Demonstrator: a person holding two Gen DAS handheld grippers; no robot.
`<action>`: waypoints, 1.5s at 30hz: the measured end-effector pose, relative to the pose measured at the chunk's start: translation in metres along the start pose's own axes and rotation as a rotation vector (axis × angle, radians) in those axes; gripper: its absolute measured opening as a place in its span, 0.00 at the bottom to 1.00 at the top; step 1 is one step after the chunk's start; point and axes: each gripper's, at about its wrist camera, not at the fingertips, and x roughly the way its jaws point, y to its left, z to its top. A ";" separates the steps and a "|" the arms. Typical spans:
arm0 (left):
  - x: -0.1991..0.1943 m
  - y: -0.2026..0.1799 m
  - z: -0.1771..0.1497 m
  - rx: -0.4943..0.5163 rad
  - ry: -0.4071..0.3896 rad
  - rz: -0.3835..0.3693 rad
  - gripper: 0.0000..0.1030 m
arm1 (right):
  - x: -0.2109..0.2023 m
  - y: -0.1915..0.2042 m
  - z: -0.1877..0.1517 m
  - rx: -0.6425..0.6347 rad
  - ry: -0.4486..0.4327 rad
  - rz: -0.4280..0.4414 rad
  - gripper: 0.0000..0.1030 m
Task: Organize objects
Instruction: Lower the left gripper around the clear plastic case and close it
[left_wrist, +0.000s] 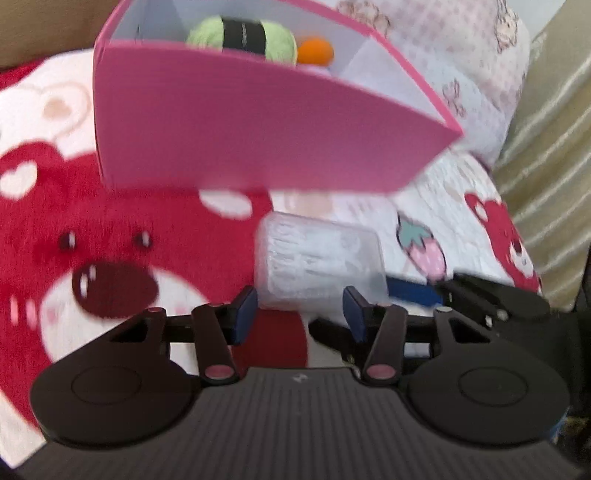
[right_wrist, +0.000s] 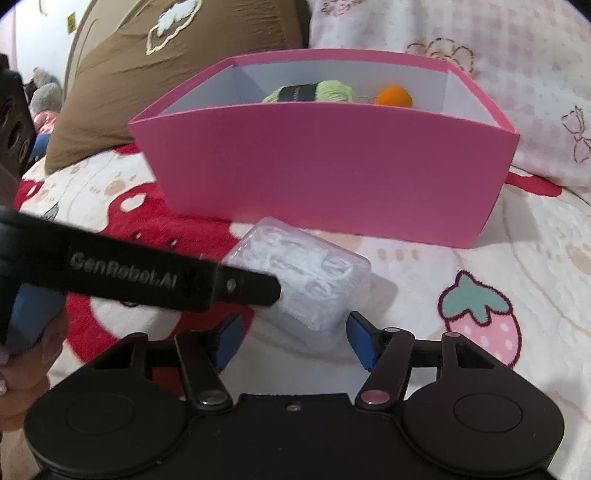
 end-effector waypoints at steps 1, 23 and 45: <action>-0.002 0.000 -0.003 -0.020 0.023 -0.018 0.47 | -0.002 0.001 -0.002 -0.020 -0.003 0.003 0.68; 0.006 0.011 0.002 -0.147 0.011 -0.089 0.41 | 0.006 0.006 -0.014 0.013 0.016 -0.022 0.95; 0.001 0.003 -0.009 -0.166 0.044 -0.067 0.40 | 0.005 0.000 -0.020 0.095 -0.019 -0.003 0.94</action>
